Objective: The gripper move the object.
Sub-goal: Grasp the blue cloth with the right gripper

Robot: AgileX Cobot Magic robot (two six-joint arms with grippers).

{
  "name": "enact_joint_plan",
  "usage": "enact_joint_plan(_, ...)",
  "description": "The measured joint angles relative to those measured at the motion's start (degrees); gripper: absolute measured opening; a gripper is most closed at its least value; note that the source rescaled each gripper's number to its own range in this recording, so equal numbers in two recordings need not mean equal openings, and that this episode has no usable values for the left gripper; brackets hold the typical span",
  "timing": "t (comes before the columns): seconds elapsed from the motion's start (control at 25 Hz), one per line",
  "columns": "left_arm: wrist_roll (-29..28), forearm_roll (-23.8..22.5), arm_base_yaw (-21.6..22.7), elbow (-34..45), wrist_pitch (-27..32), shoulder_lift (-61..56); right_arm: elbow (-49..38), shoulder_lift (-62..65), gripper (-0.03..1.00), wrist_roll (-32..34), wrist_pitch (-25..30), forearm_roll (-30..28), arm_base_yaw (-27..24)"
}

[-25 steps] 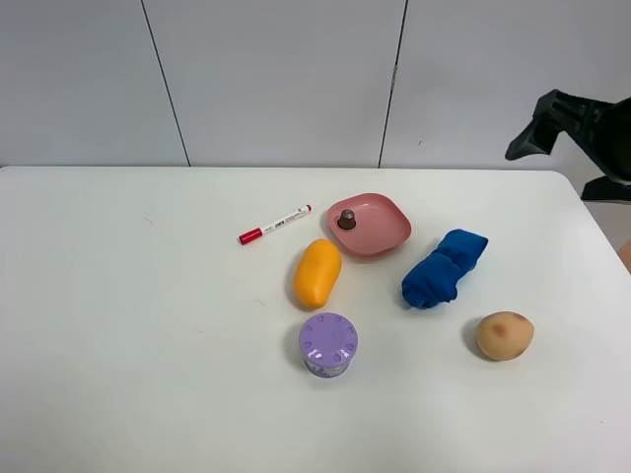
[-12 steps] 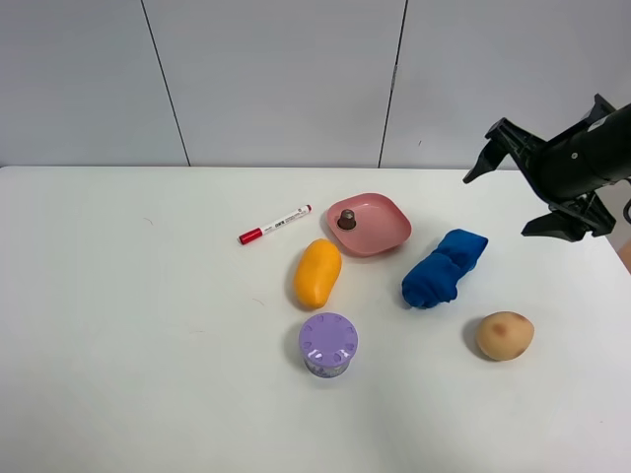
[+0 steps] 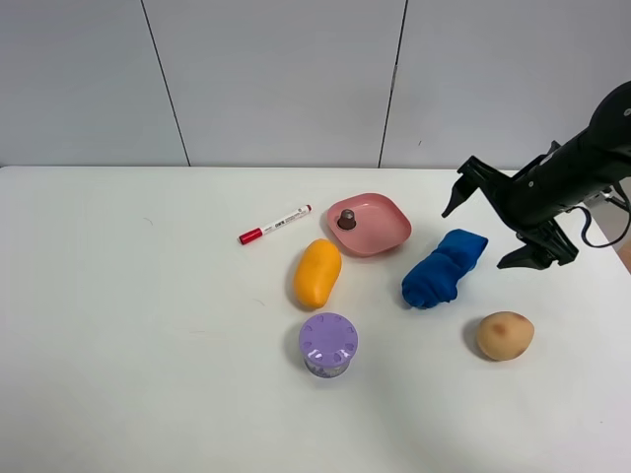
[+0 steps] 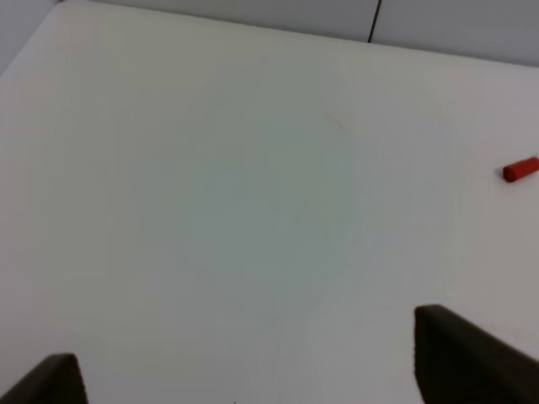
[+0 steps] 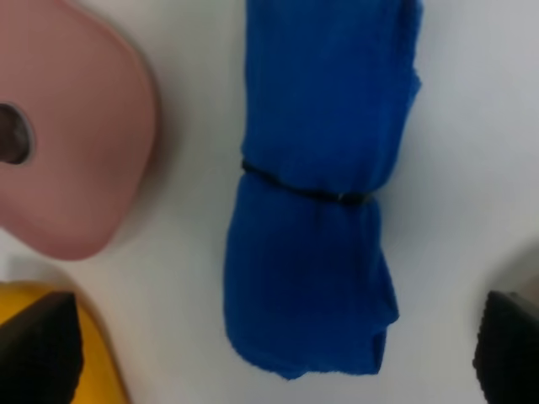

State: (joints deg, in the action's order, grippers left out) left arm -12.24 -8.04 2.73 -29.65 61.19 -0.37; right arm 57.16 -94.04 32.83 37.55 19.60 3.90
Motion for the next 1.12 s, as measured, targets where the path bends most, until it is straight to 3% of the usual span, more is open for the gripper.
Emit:
enact_joint_plan(0.8,0.0,0.0,0.0,0.0,0.0,0.0,2.6,-15.5,0.94,0.0,-10.6,-1.0,1.7)
enact_joint_plan(1.12,0.1,0.0,0.0,0.0,0.0,0.0,6.8,-21.3,0.91,-0.1,-11.8,-0.9,3.7)
